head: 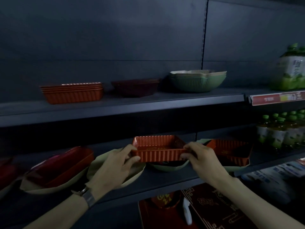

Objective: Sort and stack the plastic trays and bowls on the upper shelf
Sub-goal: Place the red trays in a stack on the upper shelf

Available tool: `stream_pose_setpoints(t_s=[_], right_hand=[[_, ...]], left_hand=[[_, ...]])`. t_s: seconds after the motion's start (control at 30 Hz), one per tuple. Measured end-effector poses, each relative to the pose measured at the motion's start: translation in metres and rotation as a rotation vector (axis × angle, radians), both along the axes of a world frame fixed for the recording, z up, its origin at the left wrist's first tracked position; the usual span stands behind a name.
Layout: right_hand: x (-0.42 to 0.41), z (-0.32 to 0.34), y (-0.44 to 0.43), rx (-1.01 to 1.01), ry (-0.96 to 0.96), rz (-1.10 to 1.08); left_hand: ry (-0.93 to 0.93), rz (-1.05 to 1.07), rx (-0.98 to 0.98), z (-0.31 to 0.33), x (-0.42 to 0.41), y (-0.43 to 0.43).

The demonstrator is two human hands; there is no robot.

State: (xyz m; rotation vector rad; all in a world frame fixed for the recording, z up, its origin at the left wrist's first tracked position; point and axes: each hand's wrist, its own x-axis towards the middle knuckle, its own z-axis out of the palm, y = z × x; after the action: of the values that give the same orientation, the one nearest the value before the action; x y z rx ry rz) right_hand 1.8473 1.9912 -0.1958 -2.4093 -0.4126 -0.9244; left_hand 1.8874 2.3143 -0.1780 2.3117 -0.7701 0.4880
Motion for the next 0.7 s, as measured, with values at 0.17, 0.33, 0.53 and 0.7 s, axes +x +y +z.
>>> stream_pose_setpoints(t_s=[0.17, 0.33, 0.53, 0.7], right_hand=[[-0.032, 0.027, 0.019, 0.051, -0.058, 0.057], [-0.067, 0.065, 0.04, 0.096, -0.138, 0.096], [-0.109, 0.116, 0.064, 0.074, -0.259, 0.143], [-0.126, 0.151, 0.084, 0.052, -0.393, 0.13]], left_hand=[[-0.082, -0.024, -0.052, 0.023, -0.032, 0.022], [-0.173, -0.024, -0.122, 0.051, -0.063, 0.038], [-0.386, -0.061, -0.143, 0.099, -0.107, 0.061], [-0.509, -0.056, -0.169, 0.14, -0.138, 0.083]])
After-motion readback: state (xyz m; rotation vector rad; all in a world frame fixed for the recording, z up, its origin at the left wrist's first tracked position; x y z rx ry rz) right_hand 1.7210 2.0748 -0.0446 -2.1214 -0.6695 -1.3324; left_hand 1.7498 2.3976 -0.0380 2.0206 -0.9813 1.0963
